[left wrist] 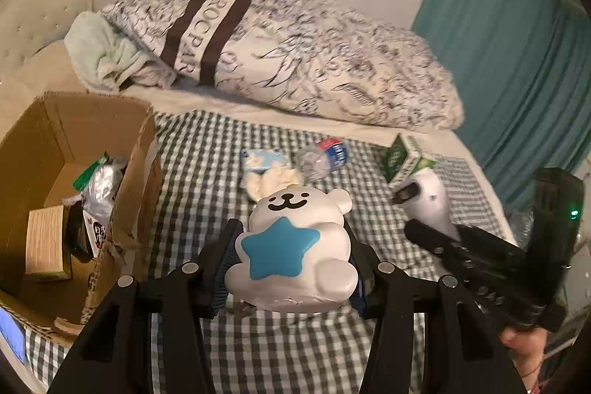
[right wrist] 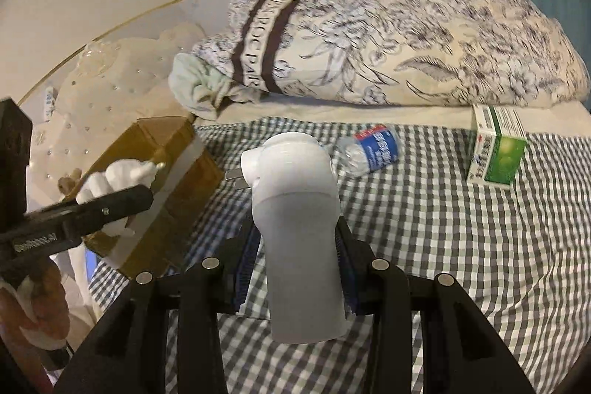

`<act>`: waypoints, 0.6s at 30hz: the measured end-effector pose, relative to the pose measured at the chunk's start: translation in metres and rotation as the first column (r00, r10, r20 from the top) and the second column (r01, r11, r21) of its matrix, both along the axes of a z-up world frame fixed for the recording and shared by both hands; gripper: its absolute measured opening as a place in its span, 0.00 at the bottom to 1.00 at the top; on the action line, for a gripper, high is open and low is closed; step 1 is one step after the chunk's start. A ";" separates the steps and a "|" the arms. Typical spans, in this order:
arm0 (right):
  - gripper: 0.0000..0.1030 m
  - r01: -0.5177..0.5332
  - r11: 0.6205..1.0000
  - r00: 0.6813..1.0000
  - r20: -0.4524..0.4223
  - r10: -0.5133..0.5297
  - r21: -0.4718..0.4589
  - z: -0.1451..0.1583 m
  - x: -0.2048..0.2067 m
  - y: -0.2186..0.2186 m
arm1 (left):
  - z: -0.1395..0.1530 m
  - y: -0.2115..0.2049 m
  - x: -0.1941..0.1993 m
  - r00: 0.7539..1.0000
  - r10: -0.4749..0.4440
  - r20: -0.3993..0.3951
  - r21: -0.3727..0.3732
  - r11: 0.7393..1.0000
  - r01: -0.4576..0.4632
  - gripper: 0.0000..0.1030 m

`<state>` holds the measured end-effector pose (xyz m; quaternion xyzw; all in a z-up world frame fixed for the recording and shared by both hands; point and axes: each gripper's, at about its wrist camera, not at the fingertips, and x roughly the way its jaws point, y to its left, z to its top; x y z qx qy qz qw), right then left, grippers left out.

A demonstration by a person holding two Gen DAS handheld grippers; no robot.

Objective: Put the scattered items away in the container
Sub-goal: 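Carry plush and spray bottle into the cardboard box with both grippers and release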

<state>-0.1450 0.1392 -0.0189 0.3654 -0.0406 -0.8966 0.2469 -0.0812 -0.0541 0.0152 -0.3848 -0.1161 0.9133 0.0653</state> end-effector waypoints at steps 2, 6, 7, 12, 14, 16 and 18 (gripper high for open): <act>0.38 -0.008 1.000 1.000 -0.015 0.008 0.002 0.006 0.004 -0.004 | 0.008 0.000 0.005 1.000 0.000 -0.013 -0.003 1.000 0.000 0.50; 0.38 -0.026 1.000 0.999 -0.028 0.026 -0.013 0.016 0.013 -0.010 | 0.017 -0.003 0.015 0.999 0.011 -0.035 -0.022 1.000 -0.011 0.50; 0.38 -0.030 0.999 0.999 -0.032 0.030 -0.011 0.019 0.014 -0.012 | 0.018 -0.005 0.016 0.999 0.016 -0.037 -0.024 1.000 -0.017 0.50; 0.38 -0.069 0.998 0.996 -0.054 0.069 0.002 0.032 0.020 -0.033 | 0.026 -0.027 0.027 0.996 0.068 -0.050 -0.051 0.996 -0.071 0.50; 0.38 -0.093 0.996 0.994 -0.061 0.093 0.001 0.037 0.021 -0.046 | 0.029 -0.040 0.032 0.994 0.092 -0.060 -0.059 0.994 -0.095 0.50; 0.38 -0.124 0.992 0.990 -0.066 0.124 -0.004 0.040 0.020 -0.064 | 0.032 -0.057 0.037 0.990 0.126 -0.067 -0.071 0.989 -0.131 0.50; 0.38 -0.166 0.986 0.984 -0.068 0.165 -0.009 0.043 0.018 -0.088 | 0.032 -0.076 0.040 0.984 0.164 -0.063 -0.087 0.982 -0.169 0.50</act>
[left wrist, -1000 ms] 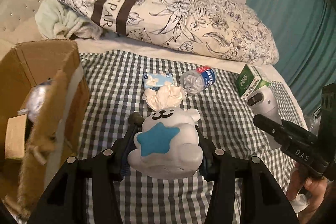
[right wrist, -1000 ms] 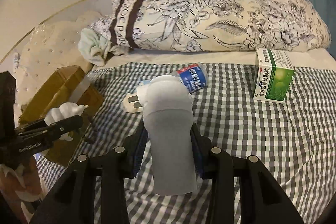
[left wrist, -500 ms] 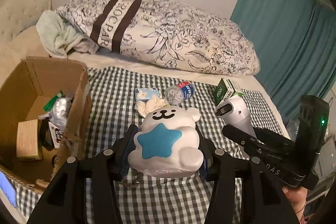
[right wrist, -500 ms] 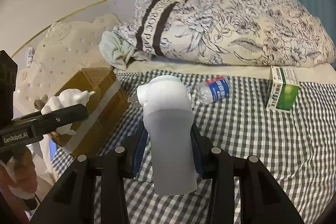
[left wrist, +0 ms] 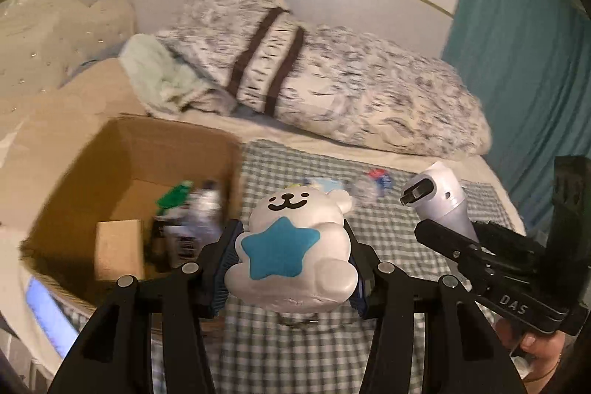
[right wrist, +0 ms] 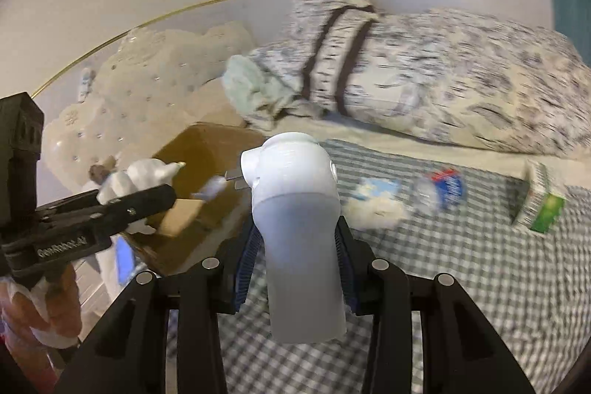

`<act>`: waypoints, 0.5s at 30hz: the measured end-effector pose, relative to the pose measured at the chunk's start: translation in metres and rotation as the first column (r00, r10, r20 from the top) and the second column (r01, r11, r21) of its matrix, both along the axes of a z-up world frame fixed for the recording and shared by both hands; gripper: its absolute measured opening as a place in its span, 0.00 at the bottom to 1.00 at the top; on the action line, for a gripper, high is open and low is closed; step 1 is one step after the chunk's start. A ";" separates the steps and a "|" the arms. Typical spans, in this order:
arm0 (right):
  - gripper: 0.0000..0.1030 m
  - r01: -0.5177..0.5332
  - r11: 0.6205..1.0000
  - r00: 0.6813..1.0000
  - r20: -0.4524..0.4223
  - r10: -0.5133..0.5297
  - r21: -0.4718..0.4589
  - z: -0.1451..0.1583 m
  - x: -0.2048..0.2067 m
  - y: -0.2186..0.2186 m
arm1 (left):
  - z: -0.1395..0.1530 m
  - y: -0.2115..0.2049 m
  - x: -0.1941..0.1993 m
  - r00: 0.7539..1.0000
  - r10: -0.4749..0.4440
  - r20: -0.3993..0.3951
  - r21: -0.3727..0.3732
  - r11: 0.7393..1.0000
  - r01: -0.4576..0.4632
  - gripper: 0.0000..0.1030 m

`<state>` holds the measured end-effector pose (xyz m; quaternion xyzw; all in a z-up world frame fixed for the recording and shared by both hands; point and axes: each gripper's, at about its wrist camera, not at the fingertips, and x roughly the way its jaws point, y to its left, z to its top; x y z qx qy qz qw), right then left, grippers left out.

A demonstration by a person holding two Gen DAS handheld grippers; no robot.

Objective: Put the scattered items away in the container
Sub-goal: 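Carry plush and spray bottle into the cardboard box with both grippers and release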

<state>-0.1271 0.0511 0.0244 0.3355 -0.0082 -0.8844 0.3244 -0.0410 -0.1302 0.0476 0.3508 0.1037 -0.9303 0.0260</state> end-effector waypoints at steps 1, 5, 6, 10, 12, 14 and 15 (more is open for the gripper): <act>0.38 -0.021 1.000 1.000 -0.003 0.021 -0.003 0.001 -0.001 -0.013 | 0.000 -0.008 0.001 1.000 0.018 0.001 -0.012 1.000 -0.018 0.50; 0.38 -0.093 0.996 0.996 0.004 0.093 0.010 0.000 -0.009 -0.074 | -0.007 -0.049 0.005 0.995 0.092 0.026 -0.040 0.995 -0.091 0.50; 0.38 -0.106 0.994 0.994 0.015 0.106 0.010 -0.001 -0.012 -0.088 | -0.011 -0.060 0.004 0.993 0.110 0.037 -0.042 0.993 -0.108 0.50; 0.38 -0.160 0.987 0.986 0.039 0.160 0.000 -0.005 -0.026 -0.135 | -0.028 -0.092 -0.003 0.984 0.167 0.069 -0.049 0.985 -0.164 0.50; 0.38 -0.173 0.985 0.984 0.041 0.172 0.013 -0.009 -0.031 -0.155 | -0.039 -0.103 -0.007 0.982 0.170 0.085 -0.035 0.985 -0.167 0.50; 0.38 -0.170 0.985 0.984 0.052 0.169 0.019 -0.014 -0.039 -0.169 | -0.047 -0.111 -0.009 0.980 0.180 0.089 -0.036 0.983 -0.178 0.50; 0.39 -0.160 0.987 0.986 0.057 0.159 0.023 -0.017 -0.043 -0.175 | -0.050 -0.113 -0.009 0.978 0.189 0.084 -0.046 0.982 -0.185 0.50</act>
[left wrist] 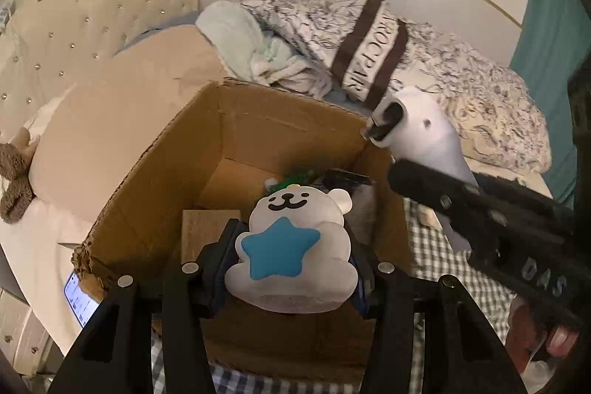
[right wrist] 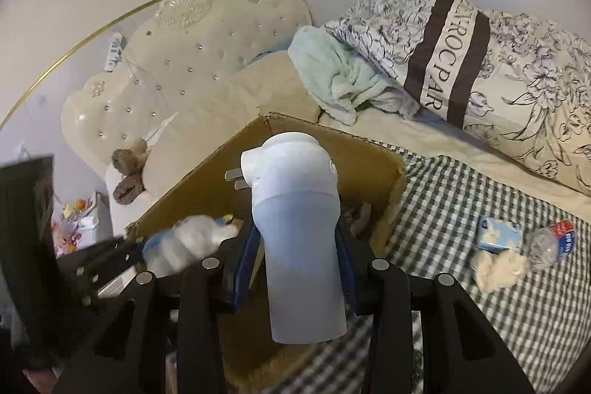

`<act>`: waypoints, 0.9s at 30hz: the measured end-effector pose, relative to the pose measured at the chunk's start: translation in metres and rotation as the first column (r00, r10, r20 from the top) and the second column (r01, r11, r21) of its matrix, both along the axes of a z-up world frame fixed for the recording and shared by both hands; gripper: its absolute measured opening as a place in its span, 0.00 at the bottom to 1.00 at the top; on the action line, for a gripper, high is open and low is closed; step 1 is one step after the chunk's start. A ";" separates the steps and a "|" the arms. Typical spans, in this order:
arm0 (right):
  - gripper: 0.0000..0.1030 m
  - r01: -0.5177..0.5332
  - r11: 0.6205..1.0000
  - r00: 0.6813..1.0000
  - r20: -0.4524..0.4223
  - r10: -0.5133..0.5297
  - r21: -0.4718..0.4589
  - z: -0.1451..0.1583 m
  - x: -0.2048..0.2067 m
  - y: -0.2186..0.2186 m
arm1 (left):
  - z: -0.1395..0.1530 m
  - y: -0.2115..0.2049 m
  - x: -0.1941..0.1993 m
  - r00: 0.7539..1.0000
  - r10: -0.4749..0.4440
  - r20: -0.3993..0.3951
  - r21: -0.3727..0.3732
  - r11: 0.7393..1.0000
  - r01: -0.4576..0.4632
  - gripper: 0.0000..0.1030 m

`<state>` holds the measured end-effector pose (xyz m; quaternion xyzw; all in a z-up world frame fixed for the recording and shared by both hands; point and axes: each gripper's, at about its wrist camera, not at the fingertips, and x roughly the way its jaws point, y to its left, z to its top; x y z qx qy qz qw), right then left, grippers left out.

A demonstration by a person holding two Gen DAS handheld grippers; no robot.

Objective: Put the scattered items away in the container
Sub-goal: 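Carry plush and spray bottle into the cardboard box with both grippers and release, then grasp the dark bead bracelet with the left gripper while the right grasps the green medicine box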

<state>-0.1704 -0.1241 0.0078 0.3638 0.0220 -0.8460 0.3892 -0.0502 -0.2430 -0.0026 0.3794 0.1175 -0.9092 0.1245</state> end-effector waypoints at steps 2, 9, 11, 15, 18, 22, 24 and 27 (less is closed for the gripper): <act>0.41 0.023 1.000 1.000 -0.004 -0.023 0.001 -0.004 -0.006 -0.008 | -0.005 -0.002 -0.002 1.000 -0.001 -0.004 -0.007 1.000 0.001 0.55; 0.97 0.128 0.971 0.969 -0.184 -0.166 -0.202 0.012 0.004 0.022 | -0.010 -0.013 -0.002 0.997 0.063 -0.042 0.058 0.997 -0.060 1.00; 0.97 0.147 0.967 0.966 -0.181 -0.186 -0.208 0.014 0.003 0.033 | -0.010 -0.011 -0.005 0.997 0.072 -0.029 0.043 0.997 -0.070 1.00; 0.97 0.222 0.953 0.956 -0.146 -0.254 -0.204 0.013 -0.008 0.065 | -0.007 0.005 -0.006 0.998 0.057 -0.039 0.039 0.998 -0.056 1.00; 0.97 0.293 0.931 0.938 -0.126 -0.324 -0.216 0.011 -0.013 0.100 | 0.000 0.025 -0.007 0.999 0.029 -0.044 0.026 0.999 -0.028 1.00; 0.97 0.390 0.893 0.894 -0.140 -0.426 -0.224 0.010 -0.007 0.158 | 0.014 0.065 -0.009 0.997 -0.049 -0.066 0.021 0.998 0.051 1.00; 0.97 0.441 0.874 0.864 -0.166 -0.475 -0.203 0.007 -0.002 0.189 | 0.021 0.092 -0.009 0.990 -0.110 -0.085 0.026 0.993 0.112 1.00; 0.97 0.504 0.849 0.830 -0.185 -0.526 -0.156 0.003 0.001 0.228 | 0.020 0.135 -0.011 0.980 -0.172 -0.102 0.050 0.983 0.178 1.00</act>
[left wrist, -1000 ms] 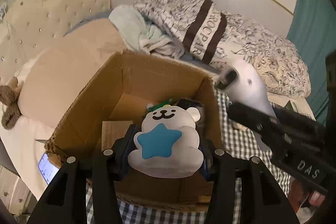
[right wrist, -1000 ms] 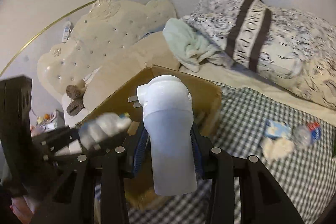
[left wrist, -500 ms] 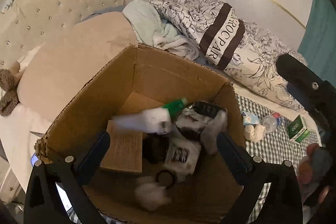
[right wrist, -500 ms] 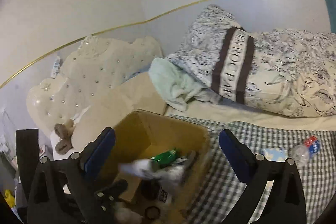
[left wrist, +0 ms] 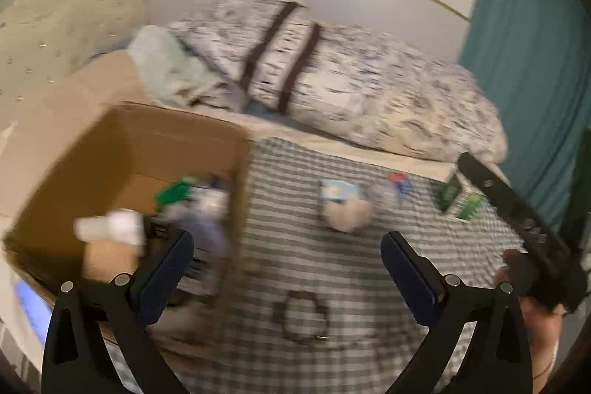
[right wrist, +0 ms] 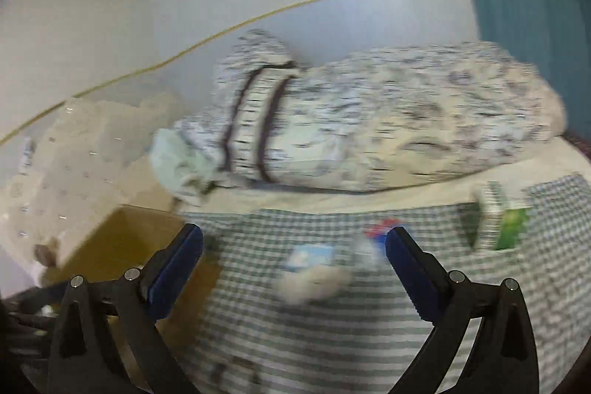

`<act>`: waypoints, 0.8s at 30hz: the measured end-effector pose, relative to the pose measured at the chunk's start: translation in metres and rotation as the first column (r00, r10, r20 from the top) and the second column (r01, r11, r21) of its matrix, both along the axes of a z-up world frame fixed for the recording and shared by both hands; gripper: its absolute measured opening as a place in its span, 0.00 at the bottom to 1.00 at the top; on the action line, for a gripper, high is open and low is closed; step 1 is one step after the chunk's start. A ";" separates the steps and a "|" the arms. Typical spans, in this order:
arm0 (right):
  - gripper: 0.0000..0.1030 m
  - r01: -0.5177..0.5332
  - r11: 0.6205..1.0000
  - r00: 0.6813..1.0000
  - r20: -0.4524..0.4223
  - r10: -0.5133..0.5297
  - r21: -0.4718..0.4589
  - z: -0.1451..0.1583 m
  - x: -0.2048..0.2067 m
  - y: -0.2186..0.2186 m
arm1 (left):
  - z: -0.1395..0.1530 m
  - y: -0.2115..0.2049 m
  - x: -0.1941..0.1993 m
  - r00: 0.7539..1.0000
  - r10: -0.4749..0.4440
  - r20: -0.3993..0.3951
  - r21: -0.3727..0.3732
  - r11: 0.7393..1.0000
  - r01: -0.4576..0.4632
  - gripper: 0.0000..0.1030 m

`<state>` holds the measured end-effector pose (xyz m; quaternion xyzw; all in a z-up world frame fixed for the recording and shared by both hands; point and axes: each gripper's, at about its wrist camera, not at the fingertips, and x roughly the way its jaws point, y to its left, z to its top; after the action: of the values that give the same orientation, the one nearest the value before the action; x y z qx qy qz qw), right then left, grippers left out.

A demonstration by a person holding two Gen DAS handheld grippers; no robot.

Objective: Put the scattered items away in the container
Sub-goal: 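Grasp the dark bead bracelet with the left gripper while the right grasps the green medicine box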

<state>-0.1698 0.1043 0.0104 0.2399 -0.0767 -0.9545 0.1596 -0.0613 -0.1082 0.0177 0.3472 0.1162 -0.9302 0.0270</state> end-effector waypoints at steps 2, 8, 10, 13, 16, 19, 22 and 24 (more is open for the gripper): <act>0.97 0.044 0.999 0.999 0.017 -0.044 0.007 -0.006 0.002 0.028 | -0.010 0.022 -0.002 1.000 -0.021 0.014 0.020 1.000 0.021 1.00; 0.97 0.172 0.985 0.982 0.078 -0.173 0.022 -0.032 0.000 0.092 | -0.066 0.066 -0.020 0.989 -0.045 0.141 0.013 0.999 0.043 1.00; 0.97 0.193 0.981 0.975 0.105 -0.194 0.019 -0.043 -0.005 0.108 | -0.083 0.073 -0.024 0.982 -0.049 0.184 -0.021 0.998 0.054 1.00; 0.97 0.216 0.976 0.966 0.139 -0.216 0.012 -0.055 -0.012 0.121 | -0.106 0.073 -0.030 0.973 -0.038 0.226 -0.068 0.996 0.055 1.00; 0.97 0.234 0.972 0.958 0.167 -0.233 0.016 -0.067 -0.021 0.132 | -0.127 0.066 -0.035 0.966 -0.013 0.260 -0.072 0.997 0.033 1.00; 0.97 0.241 0.970 0.953 0.182 -0.243 0.035 -0.079 -0.030 0.138 | -0.152 0.057 -0.042 0.950 0.018 0.313 -0.076 0.997 0.006 1.00; 0.97 0.220 0.974 0.953 0.199 -0.228 0.060 -0.091 -0.041 0.140 | -0.174 0.053 -0.046 0.929 0.026 0.368 -0.064 0.998 -0.003 1.00; 0.97 0.216 0.973 0.952 0.206 -0.228 0.078 -0.097 -0.048 0.142 | -0.184 0.056 -0.050 0.924 0.019 0.382 -0.066 0.998 0.007 1.00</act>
<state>-0.2179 0.2459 -0.0870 0.3353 -0.0940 -0.9367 0.0356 -0.1112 -0.0525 -0.1667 0.5206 0.0788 -0.8478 0.0637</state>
